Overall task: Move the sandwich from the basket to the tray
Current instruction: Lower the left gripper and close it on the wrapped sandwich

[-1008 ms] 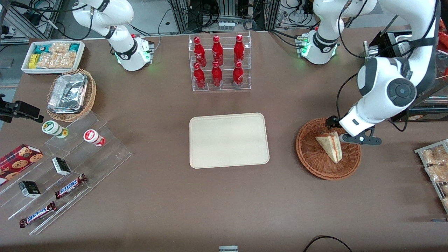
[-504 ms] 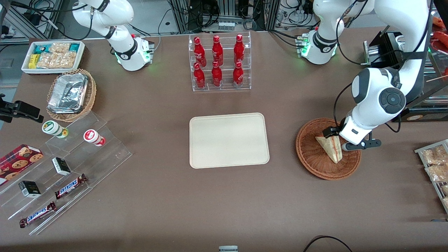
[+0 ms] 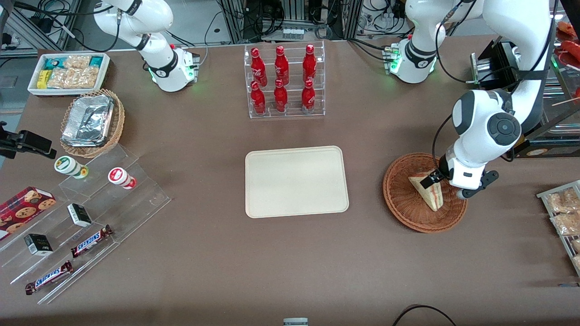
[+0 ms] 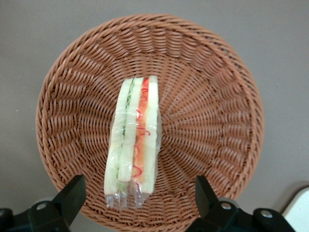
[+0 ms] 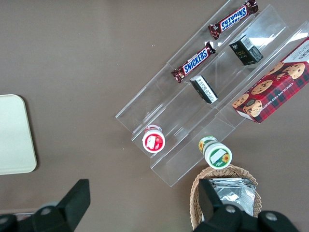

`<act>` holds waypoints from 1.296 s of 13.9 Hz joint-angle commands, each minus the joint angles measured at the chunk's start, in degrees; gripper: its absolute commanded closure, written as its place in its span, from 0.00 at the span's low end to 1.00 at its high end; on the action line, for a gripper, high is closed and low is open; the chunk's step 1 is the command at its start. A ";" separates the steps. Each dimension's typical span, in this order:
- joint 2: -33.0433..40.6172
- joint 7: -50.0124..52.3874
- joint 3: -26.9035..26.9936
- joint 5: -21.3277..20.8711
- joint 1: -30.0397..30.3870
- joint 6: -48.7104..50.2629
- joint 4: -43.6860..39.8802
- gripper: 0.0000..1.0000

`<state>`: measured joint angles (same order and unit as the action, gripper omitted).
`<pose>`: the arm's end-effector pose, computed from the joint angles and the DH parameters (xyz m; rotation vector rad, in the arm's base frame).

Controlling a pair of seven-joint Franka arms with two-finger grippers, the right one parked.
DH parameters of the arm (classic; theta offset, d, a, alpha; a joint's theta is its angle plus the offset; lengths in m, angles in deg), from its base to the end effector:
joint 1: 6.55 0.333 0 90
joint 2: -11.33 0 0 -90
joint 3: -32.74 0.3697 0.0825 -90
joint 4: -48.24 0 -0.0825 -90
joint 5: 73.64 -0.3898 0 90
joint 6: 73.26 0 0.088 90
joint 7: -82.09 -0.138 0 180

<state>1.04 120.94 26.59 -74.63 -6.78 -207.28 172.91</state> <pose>0.5637 -0.0615 0.3261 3.0204 0.8623 -0.0263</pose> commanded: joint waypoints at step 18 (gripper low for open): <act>-3.78 -2.81 -0.44 -0.77 0.76 2.94 -2.39 1.00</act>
<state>-4.77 119.99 26.56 -74.69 -6.00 -209.30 172.76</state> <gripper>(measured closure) 0.678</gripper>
